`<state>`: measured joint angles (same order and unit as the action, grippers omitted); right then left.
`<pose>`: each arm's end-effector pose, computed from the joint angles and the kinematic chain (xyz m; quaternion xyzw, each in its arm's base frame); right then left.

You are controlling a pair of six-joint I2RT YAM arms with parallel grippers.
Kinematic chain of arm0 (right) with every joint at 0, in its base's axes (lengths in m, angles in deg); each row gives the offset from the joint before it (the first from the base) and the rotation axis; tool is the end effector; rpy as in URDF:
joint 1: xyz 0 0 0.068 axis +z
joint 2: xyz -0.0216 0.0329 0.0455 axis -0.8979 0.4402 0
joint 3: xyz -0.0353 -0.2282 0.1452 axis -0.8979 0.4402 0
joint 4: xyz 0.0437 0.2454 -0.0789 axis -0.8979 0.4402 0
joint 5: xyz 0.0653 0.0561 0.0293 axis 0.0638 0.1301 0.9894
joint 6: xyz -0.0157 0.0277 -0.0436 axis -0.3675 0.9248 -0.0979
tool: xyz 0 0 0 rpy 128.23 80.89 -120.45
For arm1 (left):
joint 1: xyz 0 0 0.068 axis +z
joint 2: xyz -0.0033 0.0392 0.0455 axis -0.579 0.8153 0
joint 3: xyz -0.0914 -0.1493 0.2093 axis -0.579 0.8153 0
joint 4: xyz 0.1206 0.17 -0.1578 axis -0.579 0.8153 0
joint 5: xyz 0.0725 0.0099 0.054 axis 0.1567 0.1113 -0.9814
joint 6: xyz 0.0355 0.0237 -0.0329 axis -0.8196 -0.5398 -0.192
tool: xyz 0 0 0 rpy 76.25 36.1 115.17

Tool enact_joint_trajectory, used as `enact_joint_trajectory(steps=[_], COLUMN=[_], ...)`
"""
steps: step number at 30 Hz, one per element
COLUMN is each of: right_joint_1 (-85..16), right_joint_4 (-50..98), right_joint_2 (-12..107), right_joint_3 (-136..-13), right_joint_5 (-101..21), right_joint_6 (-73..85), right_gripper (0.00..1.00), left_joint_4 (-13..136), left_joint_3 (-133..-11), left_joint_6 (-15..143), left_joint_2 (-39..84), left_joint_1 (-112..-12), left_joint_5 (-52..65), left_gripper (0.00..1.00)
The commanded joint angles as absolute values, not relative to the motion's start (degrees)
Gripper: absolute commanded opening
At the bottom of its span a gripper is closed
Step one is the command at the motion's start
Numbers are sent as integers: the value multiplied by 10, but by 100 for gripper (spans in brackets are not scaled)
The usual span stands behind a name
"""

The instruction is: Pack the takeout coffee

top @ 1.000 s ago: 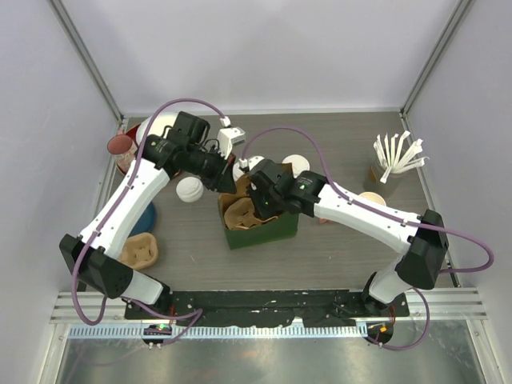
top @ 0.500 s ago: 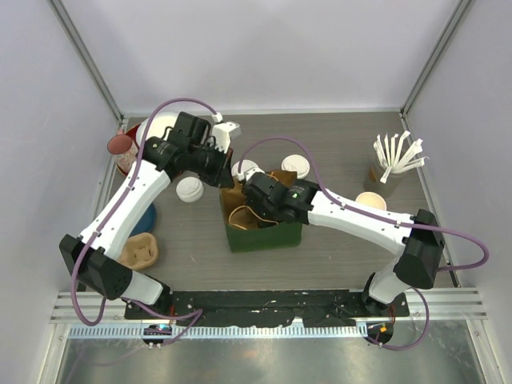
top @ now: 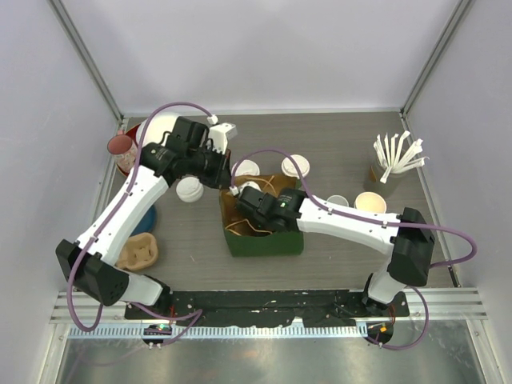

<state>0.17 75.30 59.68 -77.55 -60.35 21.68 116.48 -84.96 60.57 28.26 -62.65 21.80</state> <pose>0.1519 0.2941 0.2763 -0.3211 0.9173 0.0637 0.2268 0.2490 -0.1446 0.3719 0.2260 0.8903 -0.2878 0.2708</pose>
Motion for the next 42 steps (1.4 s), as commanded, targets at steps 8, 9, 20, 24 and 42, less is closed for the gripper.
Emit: enact_joint_trajectory(steps=[8, 9, 20, 24, 42], right_joint_1=[-53, -56, -62, -62, -72], right_joint_4=[752, 753, 697, 686, 629], right_joint_2=[576, 576, 616, 625, 649], right_joint_3=[-736, -735, -707, -691, -668], right_joint_5=[-529, -532, -514, -509, -546], right_joint_6=[264, 267, 282, 290, 342], right_gripper=[1, 1, 1, 1, 1], left_joint_4=[1138, 1139, 1111, 1102, 1093], left_joint_3=[-848, -848, -842, -849, -817], left_joint_6=[621, 621, 623, 611, 584], left_joint_2=[245, 245, 243, 243, 234], left_joint_1=[-624, -624, -636, -637, -641], left_joint_5=[255, 267, 316, 283, 305], left_gripper=[0, 0, 0, 0, 0])
